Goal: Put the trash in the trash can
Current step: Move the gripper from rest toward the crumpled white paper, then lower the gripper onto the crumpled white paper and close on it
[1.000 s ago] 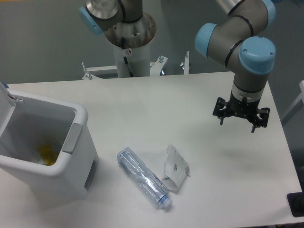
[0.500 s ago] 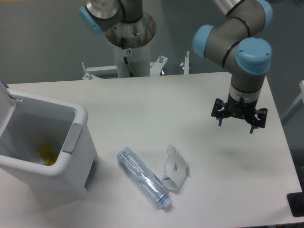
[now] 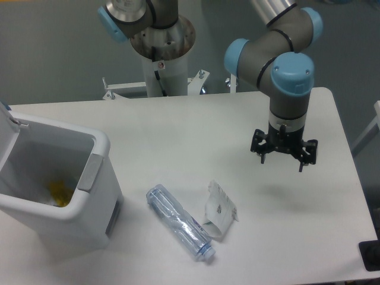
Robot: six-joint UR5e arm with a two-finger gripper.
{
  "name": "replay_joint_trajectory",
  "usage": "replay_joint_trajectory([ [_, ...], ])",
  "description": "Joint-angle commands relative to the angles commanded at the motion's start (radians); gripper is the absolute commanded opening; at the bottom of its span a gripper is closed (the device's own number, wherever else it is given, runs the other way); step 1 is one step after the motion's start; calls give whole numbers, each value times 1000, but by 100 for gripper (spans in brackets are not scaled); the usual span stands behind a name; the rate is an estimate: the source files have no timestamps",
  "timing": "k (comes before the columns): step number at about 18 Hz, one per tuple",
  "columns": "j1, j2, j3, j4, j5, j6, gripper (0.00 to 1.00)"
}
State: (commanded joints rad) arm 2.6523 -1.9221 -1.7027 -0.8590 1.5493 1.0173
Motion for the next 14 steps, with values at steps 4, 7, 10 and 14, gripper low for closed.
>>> replay_joint_trajectory([
  [4,-23,-23,3,2,-11,-59,100],
  [7,-41,-40,2,14,-11,-95,100],
  [10,-75,-78,17,58,-11,-143,100],
  [14,-121,-110,21,94,-11,-212,100],
])
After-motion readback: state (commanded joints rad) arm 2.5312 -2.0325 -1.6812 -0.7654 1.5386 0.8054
